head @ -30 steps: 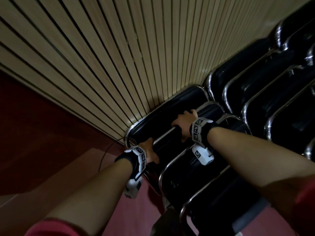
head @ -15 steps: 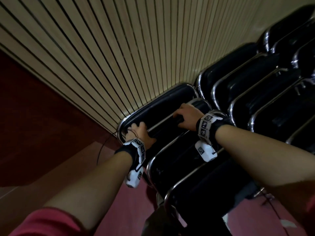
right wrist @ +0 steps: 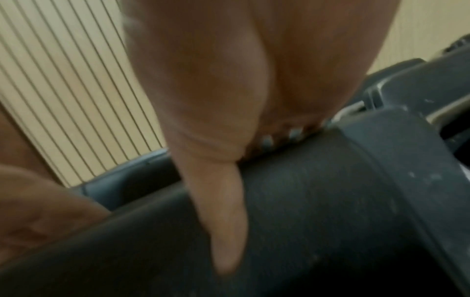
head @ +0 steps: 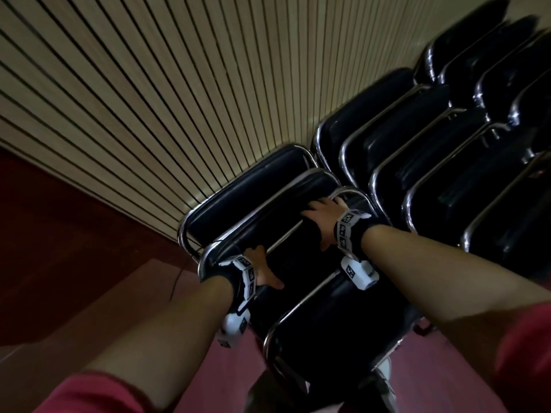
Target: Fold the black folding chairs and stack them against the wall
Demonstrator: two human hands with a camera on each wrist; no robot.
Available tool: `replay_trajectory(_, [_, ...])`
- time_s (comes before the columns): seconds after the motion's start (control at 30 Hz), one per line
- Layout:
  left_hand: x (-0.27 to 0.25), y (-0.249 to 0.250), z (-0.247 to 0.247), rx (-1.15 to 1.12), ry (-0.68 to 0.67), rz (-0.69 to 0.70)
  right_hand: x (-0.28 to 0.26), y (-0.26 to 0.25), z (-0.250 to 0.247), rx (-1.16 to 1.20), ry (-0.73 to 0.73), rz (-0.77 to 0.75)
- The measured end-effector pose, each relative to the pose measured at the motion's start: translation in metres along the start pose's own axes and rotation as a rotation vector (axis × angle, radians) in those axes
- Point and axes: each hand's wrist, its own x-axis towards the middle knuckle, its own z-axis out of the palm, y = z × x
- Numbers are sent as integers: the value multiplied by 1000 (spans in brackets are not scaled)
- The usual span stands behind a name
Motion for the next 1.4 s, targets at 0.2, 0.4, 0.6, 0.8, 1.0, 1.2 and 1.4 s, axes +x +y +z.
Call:
replay_trajectory(0.2, [11, 5, 9, 11, -80, 67, 10, 1, 0, -37, -52, 15])
replay_trajectory(0.4, [6, -9, 12, -40, -39, 158, 6, -9, -6, -12, -72, 16])
replay_trajectory(0.6, [0, -21, 0, 19, -3, 161, 3, -18, -12, 10, -43, 23])
replay_trajectory(0.8, [0, -19, 4, 13, -26, 93, -9, -20, -7, 85, 12, -1])
replay_trajectory(1.0, [-33, 8, 18, 72, 233, -74, -59, 9, 10, 365, 265, 49])
replay_trajectory(1.2, [-74, 49, 41, -236, 447, 1, -99, 49, 51, 264, 55, 6])
replay_trajectory(1.4, [-91, 73, 107, -372, 212, -152, -113, 49, 84, 26, 16, -86])
